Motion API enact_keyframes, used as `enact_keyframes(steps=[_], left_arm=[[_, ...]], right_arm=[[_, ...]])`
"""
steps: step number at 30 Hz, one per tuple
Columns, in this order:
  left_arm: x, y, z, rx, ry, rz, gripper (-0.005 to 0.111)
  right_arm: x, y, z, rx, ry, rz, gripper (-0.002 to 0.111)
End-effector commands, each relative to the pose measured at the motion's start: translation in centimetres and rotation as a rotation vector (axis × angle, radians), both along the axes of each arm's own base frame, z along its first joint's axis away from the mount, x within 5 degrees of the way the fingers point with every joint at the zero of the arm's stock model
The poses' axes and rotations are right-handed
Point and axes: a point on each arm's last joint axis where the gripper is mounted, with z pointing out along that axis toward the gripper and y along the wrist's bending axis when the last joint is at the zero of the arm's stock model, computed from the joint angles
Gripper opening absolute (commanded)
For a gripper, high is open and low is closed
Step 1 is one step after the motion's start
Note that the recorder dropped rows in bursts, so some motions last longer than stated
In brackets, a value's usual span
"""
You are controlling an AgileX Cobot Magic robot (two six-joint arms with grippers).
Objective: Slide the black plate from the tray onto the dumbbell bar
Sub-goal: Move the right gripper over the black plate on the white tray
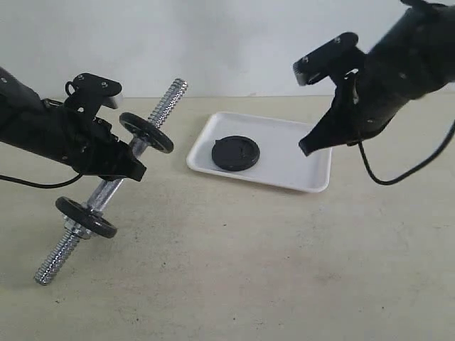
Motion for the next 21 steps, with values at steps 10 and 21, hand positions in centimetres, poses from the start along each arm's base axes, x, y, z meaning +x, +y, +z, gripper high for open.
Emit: enact_keyframes(steps=[10, 21], left_arm=[[0.9, 0.5, 3.4, -0.043, -0.13, 0.082, 0.004], [1.8, 4.2, 3.4, -0.013, -0.147, 0.176, 0.004]], right_arm=[[4.6, 4.1, 2.2, 0.183, 0.087, 0.063, 0.001], [5.6, 8.3, 0.6, 0.179, -0.038, 0.251, 0.015]])
